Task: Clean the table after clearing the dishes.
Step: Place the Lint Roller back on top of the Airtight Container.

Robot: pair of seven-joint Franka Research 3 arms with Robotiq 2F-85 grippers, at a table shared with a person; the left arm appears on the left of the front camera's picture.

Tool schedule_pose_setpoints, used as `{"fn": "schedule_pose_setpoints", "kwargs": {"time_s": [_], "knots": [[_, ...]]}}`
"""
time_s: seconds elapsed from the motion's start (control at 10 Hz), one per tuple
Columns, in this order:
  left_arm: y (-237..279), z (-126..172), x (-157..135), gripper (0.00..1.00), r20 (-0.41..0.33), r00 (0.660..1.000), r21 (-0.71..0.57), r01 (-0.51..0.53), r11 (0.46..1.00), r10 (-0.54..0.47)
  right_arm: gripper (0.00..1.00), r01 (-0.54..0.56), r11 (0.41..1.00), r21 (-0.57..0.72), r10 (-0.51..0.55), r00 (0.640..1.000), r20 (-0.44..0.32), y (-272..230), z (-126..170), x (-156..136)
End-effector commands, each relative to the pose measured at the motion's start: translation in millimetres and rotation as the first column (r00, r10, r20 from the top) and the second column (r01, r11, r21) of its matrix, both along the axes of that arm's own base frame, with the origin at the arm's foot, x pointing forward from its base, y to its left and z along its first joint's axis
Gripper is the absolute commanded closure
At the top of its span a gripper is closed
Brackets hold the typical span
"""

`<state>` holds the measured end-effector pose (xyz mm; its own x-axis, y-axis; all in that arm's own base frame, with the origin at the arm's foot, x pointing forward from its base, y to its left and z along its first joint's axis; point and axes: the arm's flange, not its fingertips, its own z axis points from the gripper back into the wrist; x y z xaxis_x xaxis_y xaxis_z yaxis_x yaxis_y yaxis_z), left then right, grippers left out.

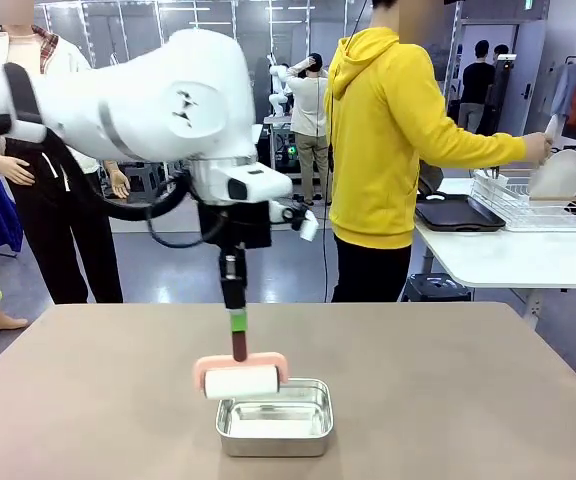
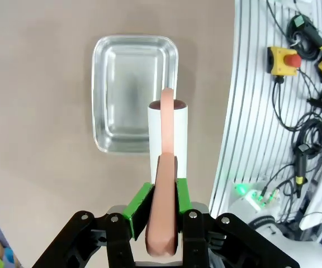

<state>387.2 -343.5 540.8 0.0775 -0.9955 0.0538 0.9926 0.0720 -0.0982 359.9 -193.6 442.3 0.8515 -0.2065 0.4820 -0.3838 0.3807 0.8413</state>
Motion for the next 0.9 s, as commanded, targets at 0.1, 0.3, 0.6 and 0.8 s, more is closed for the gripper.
{"fn": "schedule_pose_setpoints", "kwargs": {"time_s": [0.1, 0.3, 0.6, 0.8], "knots": [[-39, -18, 32, 0.77, -0.028, 1.0, 0.021, 0.006, 1.0, -0.005, 0.0, -0.011, 1.0, -0.009, 0.011, 1.0, 0.013, 0, 1, -2], [-60, -39, 57, 0.77, -0.013, 0.996, 0.065, 0.084, 0.994, -0.084, 0.0, -0.011, 1.0, -0.009, 0.011, 1.0, 0.013, 0, 1, -2], [-72, -69, 82, 0.77, -0.035, 0.993, 0.062, 0.111, 0.992, -0.109, 0.0, -0.011, 1.0, -0.009, 0.011, 1.0, 0.013, 0, 1, -2], [-79, -91, 92, 0.77, -0.071, 0.993, 0.105, 0.107, 0.989, -0.099, 0.0, -0.011, 1.0, -0.009, 0.011, 1.0, 0.013, 0, 1, -2]]}}
